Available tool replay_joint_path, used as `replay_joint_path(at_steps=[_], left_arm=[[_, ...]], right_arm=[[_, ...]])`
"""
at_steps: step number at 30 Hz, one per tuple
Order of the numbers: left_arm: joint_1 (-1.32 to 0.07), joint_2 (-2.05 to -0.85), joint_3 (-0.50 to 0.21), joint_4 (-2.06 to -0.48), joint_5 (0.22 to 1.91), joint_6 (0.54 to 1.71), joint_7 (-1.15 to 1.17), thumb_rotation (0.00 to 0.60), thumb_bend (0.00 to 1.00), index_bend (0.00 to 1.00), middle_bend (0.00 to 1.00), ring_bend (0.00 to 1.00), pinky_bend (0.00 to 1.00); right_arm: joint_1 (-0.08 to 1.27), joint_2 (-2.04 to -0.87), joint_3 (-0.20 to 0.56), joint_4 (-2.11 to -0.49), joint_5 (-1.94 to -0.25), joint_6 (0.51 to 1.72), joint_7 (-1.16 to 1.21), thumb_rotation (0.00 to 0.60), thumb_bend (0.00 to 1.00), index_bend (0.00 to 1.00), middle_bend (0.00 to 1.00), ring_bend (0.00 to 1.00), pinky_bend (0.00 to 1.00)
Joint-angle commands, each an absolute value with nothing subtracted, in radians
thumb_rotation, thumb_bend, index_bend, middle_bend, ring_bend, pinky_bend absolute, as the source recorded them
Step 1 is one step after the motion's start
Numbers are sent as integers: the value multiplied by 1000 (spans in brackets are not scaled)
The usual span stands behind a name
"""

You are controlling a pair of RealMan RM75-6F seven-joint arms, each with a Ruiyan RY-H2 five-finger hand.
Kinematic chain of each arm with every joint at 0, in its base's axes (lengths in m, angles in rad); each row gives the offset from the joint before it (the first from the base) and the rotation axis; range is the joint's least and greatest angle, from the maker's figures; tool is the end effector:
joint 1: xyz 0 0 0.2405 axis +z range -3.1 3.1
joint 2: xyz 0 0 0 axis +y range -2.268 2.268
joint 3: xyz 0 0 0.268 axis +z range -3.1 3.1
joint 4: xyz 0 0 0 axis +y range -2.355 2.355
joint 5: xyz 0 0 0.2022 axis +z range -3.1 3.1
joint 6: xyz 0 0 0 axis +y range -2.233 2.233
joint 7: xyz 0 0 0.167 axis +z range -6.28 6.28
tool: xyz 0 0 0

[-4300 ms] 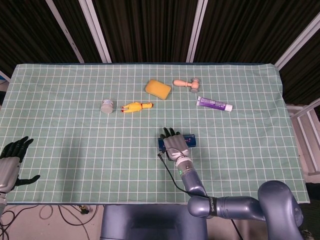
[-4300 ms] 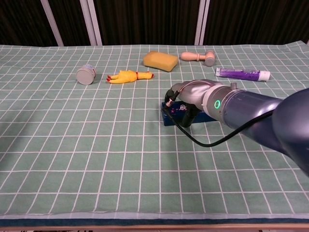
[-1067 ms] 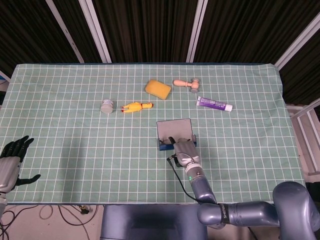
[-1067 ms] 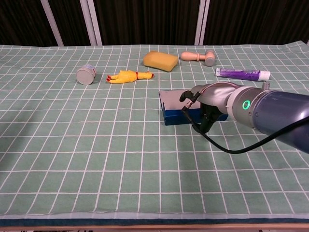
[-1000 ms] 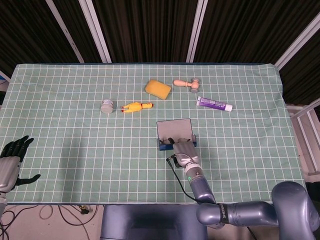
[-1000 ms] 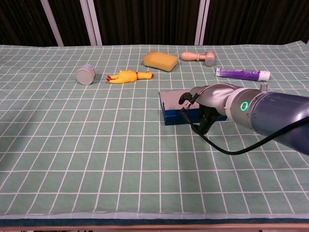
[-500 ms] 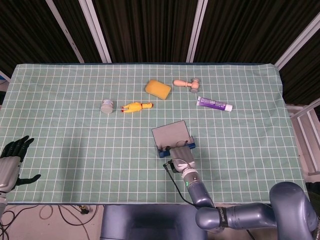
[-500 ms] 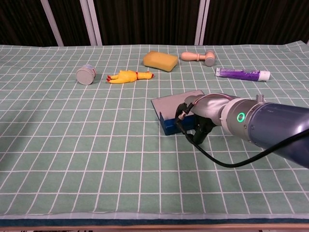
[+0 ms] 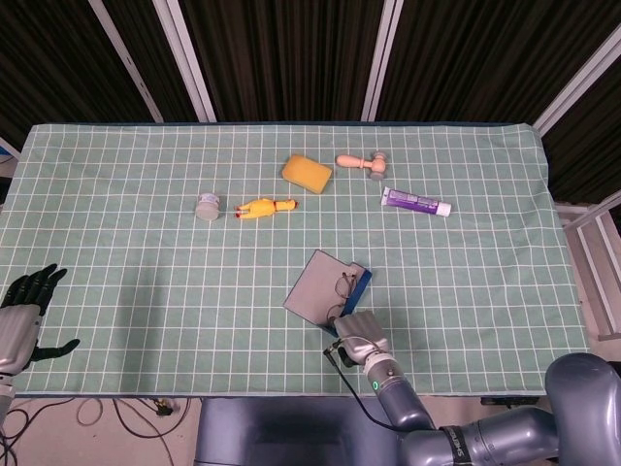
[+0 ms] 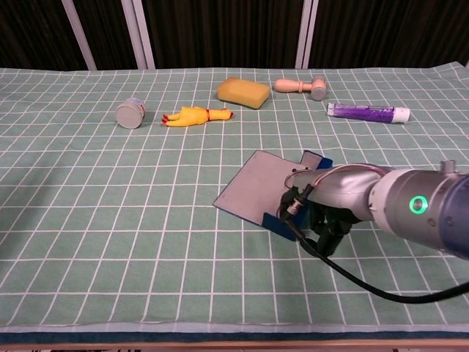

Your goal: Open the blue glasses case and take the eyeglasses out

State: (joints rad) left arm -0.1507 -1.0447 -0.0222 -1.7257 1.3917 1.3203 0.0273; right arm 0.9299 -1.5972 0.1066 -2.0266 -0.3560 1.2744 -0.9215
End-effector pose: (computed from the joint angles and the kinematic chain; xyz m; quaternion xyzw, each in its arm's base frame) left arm -0.3165 0.2146 0.1616 -0.6099 -0.4505 -0.3361 0.5586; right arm -0.1008 -0.2795 -0.0508 0.7738 -0.4679 0.1855 0.3846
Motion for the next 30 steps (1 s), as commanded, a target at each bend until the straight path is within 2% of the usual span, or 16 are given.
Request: replay_joint_path(at_steps=[1,9,24,30], left_arm=[[-150,-1044,-22,-1727,1393,1321,27,600,19,0,0,0,0],[-149,-1043,-21,-1728,1395,1324,26,600,18,0,0,0,0],[-149,-1042,-22,-1731,1388,1321,28,600,19,0,0,0,0],[-149,-1044,-24,-1730,1384,1320,30,600,19,0,0,0,0]], right_arm=[[924,-1567,85,-2056,-333,1303,-941,600,531,341,896,971,989],[911,-1523,61,-2052,-307,1350,-961,600,532,344,896,972,989],[906,-1479,73,-1943,-249,1391,-1007,600,531,343,893,971,985],[907,-1483,98,-1890,-226,1366,-1009,600,531,263,893,971,985]])
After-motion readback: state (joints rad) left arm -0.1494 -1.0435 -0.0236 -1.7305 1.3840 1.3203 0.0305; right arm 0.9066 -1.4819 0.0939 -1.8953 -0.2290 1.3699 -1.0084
